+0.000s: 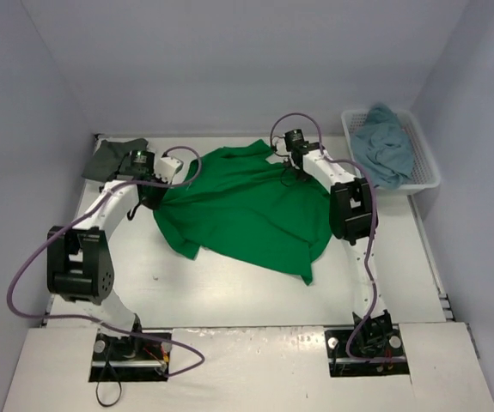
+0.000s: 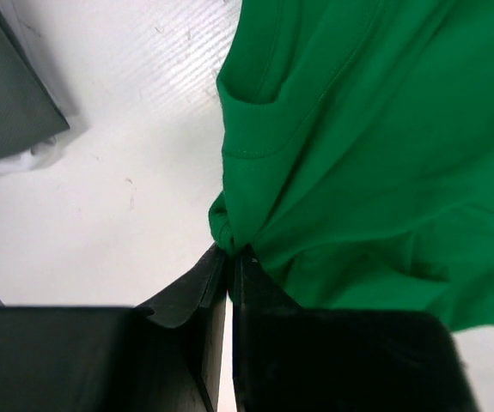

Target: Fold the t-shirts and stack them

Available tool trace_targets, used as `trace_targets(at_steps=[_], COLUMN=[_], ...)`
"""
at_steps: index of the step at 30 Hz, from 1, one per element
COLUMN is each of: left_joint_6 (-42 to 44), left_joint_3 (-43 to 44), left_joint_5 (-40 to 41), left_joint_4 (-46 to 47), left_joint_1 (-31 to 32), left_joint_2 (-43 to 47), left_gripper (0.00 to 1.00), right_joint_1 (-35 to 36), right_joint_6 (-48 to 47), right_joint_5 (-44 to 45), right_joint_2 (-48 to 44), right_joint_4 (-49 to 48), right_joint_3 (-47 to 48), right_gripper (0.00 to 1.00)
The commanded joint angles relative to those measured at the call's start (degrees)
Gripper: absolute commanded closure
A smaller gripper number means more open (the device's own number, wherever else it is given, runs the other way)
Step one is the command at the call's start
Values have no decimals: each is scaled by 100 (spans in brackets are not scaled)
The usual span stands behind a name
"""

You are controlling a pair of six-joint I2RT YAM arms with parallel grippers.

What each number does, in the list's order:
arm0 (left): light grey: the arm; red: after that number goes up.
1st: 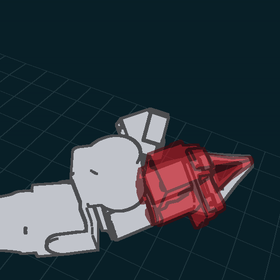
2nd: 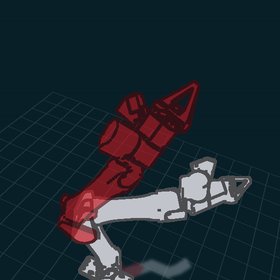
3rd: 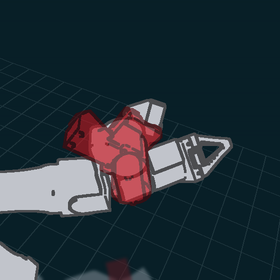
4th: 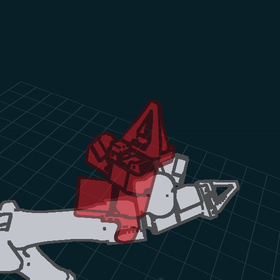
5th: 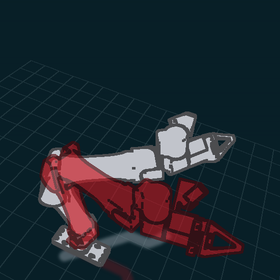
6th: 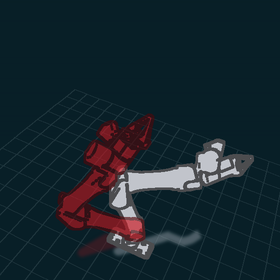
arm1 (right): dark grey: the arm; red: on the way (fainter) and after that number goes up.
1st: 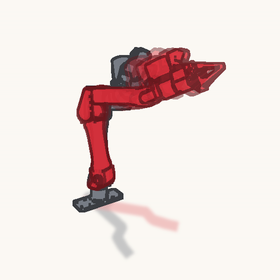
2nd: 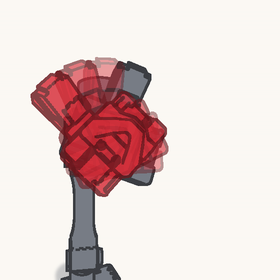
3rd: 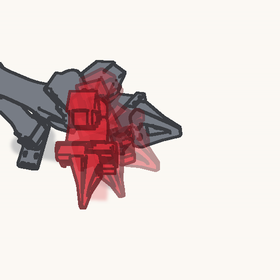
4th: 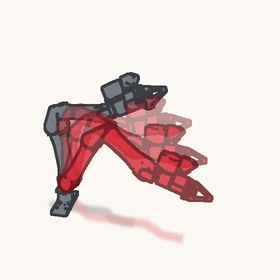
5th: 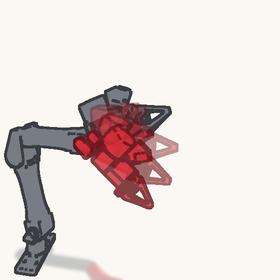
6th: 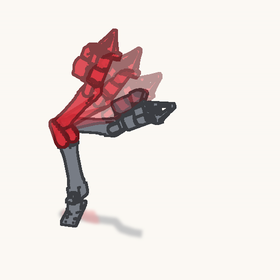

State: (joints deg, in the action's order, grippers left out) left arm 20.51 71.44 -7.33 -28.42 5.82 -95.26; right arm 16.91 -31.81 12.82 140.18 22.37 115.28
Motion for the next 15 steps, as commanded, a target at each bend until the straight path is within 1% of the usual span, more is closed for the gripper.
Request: trace_targets(at_steps=[1,2,3,5,6,8,10,11,14,15], left_joint_6=[-109,-109,-118,-126,-144,-205,-258,-267,-302,-302], left_joint_3=[-86,-121,-174,-235,-271,-306,-350,-350,-376,-376], left_joint_5=[-58,-66,-58,-58,-66,-128,-180,-233,-251,-251], left_joint_4=[-198,-233,-277,-321,-339,-374,-400,-427,-462,-480], left_joint_1=[-38,-46,-46,-46,-46,-46,-38,-46,-46,-46], left_joint_2=[578,701,754,903,939,1044,1097,1167,1299,1326], left_gripper=[100,100,100,100,100,100,100,100,100,100], right_joint_1=[-135,-144,-152,-187,-214,-258,-293,-293,-284,-276], right_joint_6=[324,368,464,562,623,825,992,1028,1098,1107], right_joint_5=[-446,-473,-526,-605,-657,-868,-1000,-1070,-1228,-1220], right_joint_2=[46,-77,-383,-736,-1094,-1439,-2019,-2212,-3212,-3390], right_joint_4=[154,127,40,-48,-83,-75,-84,-84,4,109], right_joint_3=[-172,-243,-435,-647,-743,-981,-1278,-1393,-1859,-1956], right_gripper=[92,91,85,80,73,72,67,67,66,66])
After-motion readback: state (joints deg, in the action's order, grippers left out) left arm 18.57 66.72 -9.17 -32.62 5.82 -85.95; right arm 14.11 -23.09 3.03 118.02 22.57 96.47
